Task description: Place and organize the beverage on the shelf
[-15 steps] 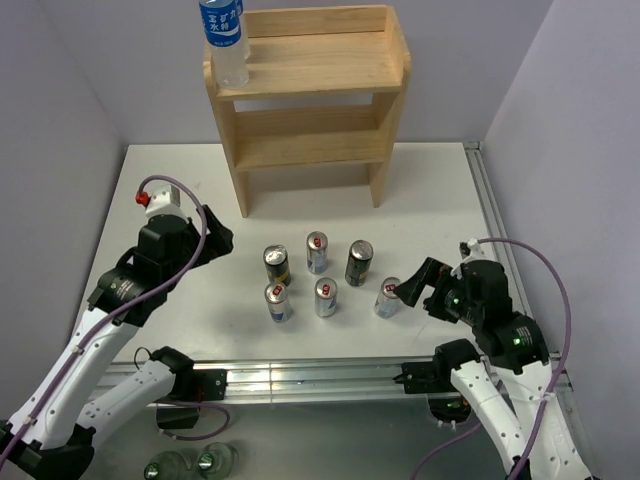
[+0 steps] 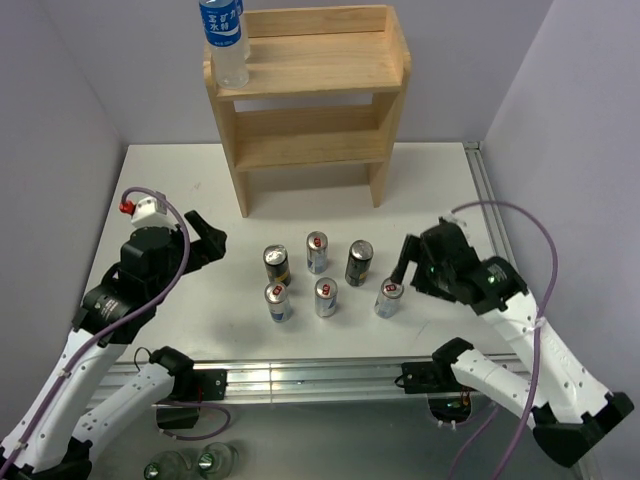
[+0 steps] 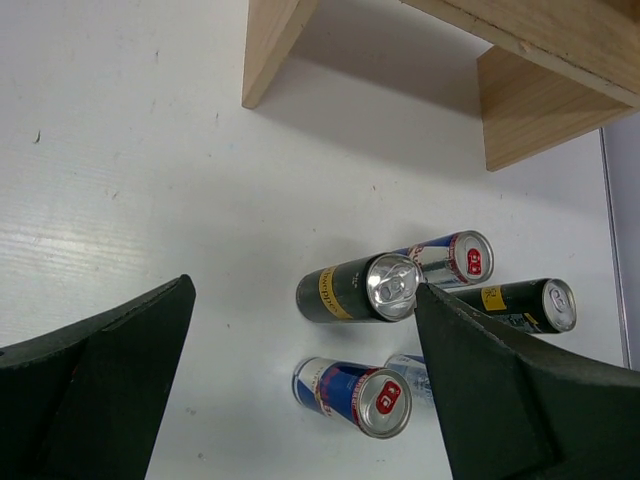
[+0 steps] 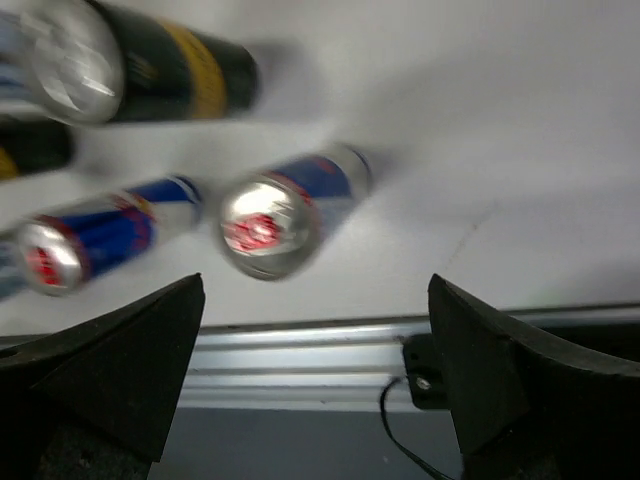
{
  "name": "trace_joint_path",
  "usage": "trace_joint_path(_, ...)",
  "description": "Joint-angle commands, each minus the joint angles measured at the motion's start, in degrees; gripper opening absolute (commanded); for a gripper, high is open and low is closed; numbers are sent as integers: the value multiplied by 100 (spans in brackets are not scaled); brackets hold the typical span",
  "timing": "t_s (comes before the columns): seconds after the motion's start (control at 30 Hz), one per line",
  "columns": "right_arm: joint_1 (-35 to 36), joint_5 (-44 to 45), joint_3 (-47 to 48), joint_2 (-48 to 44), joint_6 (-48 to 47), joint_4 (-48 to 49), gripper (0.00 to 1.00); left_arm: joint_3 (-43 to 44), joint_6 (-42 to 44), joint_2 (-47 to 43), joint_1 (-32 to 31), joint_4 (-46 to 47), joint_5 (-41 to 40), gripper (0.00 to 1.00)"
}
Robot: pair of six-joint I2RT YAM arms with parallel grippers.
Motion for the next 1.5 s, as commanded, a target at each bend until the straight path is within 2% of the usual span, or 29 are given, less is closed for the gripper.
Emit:
trace_joint_path(0.0, 331, 883, 1387, 695, -74, 446, 100, 2, -64, 63, -14, 234, -134, 99)
trace_joint_path(0.03, 437, 1101, 1860, 803, -153, 498, 100, 28, -73, 116, -14, 243, -160, 99)
trace_joint_path(0.17, 1280, 2058, 2636, 1434, -277, 315, 100, 177, -29, 230, -23, 252, -309, 99)
trace_joint_path(0.27, 2264, 3138, 2708, 1935, 354, -492, 100, 222, 6, 187, -23, 252, -493, 99)
trace_joint_path(0.37, 3213, 3616, 2568, 2376, 1828, -1687, 100, 178, 15, 160, -23, 269, -573, 99)
trace_joint_path(0.47, 3977, 3390, 2000, 2186, 3163, -1787, 100, 143, 50, 160, -23, 339, -573, 99)
trace_joint_path(0.6, 4200, 2775, 979, 1448, 3703, -1226, 100, 221, 173, 221, -23, 410, -600, 99)
trace_joint_path(0.67, 4208, 2651, 592, 1227, 4001, -1250, 100, 230, 243, 248, -31, 462, -600, 99)
trace_joint_path(0.8, 4322, 2598, 345, 1243, 4284, -1515, 100, 222, 340, 327, -23, 533, -530, 99)
trace_joint_path(0.93, 4367, 2501, -173, 1164, 4188, -778, 100, 125, 349, 275, -23, 647, -485, 99)
trace_joint_path(1.23, 4349, 2738, -1132, 1049, 4197, 489, 100, -68, 516, 72, -31, 788, -556, 99)
trace_joint_path(1.33, 4358, 2957, -1316, 1199, 4021, 1025, 100, -112, 507, 2, -31, 770, -538, 99)
trace_joint_path(1.47, 4340, 3344, -1431, 1612, 4143, 1263, 100, -86, 560, -24, -23, 735, -582, 99)
